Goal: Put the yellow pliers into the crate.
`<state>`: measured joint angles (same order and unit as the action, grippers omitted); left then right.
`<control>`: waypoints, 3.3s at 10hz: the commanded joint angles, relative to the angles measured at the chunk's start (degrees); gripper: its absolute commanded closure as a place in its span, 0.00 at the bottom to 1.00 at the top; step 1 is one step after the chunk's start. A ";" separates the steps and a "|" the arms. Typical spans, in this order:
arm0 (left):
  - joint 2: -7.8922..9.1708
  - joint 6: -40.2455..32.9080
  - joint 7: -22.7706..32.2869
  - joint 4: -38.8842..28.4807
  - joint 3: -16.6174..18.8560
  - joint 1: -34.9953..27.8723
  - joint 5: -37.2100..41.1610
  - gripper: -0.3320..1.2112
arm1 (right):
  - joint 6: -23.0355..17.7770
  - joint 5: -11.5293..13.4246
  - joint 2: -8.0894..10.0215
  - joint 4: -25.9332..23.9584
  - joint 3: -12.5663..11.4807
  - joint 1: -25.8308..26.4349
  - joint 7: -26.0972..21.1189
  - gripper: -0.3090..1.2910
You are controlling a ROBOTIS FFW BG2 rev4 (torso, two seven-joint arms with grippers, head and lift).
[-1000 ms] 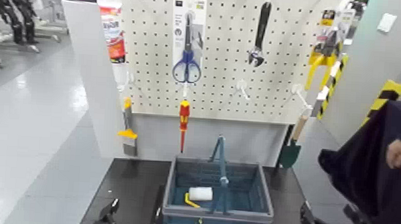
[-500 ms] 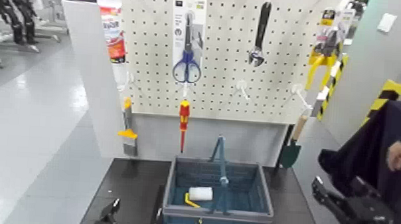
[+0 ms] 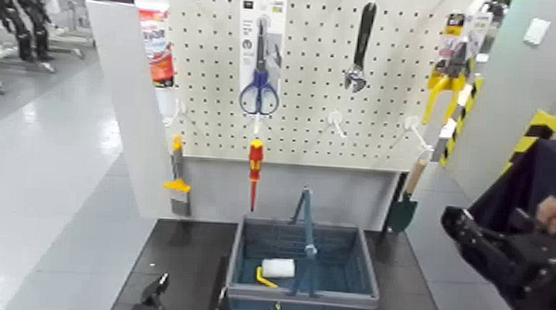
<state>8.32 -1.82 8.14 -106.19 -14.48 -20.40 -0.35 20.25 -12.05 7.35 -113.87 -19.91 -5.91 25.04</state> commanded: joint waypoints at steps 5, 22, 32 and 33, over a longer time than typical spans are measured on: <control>0.03 0.24 -0.67 -0.07 -0.29 0.53 0.00 0.36 | 1.37 0.62 4.69 7.61 -1.10 12.59 6.25 0.30; 0.03 0.94 -1.20 0.29 -1.08 2.56 0.18 0.36 | -8.30 -12.39 13.74 46.81 9.80 45.20 24.62 0.30; 0.29 1.29 -1.73 0.64 -2.66 4.31 0.18 0.36 | -6.37 -17.48 17.96 61.84 21.31 58.47 37.54 0.35; 0.29 1.21 -1.73 0.73 -2.66 4.31 0.18 0.36 | -6.37 -17.48 17.96 61.92 21.49 58.73 37.54 0.40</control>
<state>8.61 -0.53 6.41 -105.54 -17.13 -16.09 -0.18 13.88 -29.48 25.29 -52.04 1.42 52.65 62.60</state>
